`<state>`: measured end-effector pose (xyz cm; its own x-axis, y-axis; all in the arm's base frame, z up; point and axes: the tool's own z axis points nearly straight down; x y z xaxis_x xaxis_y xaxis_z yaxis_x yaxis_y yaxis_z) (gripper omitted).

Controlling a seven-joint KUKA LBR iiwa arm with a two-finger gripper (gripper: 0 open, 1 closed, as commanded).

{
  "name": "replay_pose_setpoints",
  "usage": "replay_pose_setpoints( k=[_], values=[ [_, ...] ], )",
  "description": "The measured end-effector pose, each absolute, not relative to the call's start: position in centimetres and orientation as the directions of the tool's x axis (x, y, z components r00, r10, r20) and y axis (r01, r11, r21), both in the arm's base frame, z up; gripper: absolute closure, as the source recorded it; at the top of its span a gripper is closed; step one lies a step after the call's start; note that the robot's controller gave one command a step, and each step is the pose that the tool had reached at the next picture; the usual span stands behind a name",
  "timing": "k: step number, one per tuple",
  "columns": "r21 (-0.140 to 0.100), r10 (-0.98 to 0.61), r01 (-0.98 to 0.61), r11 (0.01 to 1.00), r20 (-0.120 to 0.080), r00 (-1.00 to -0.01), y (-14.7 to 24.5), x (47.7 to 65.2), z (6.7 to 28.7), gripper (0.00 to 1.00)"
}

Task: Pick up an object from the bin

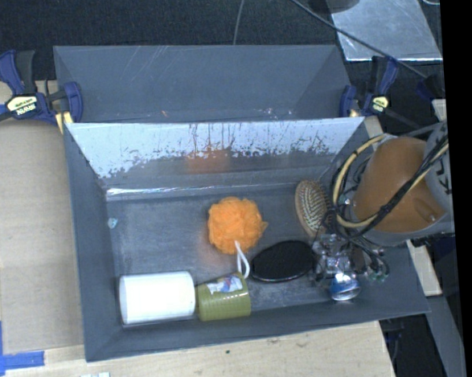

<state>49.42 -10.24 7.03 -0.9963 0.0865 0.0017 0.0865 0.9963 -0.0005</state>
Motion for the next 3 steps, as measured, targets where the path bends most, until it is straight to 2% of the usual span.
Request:
replay_pose_setpoints(
  k=[1, 2, 3],
  values=[
    [0.002, 0.125, 0.125, 0.992, 0.0, -0.992, -2.7, 50.1, 7.1, 1.0],
    [0.002, 0.102, 0.102, 0.995, -0.009, -0.995, 2.3, 50.9, 7.1, 1.0],
    [0.003, 0.075, 0.075, 0.997, -0.02, -0.997, 0.8, 50.3, 20.1, 1.0]
  ],
)
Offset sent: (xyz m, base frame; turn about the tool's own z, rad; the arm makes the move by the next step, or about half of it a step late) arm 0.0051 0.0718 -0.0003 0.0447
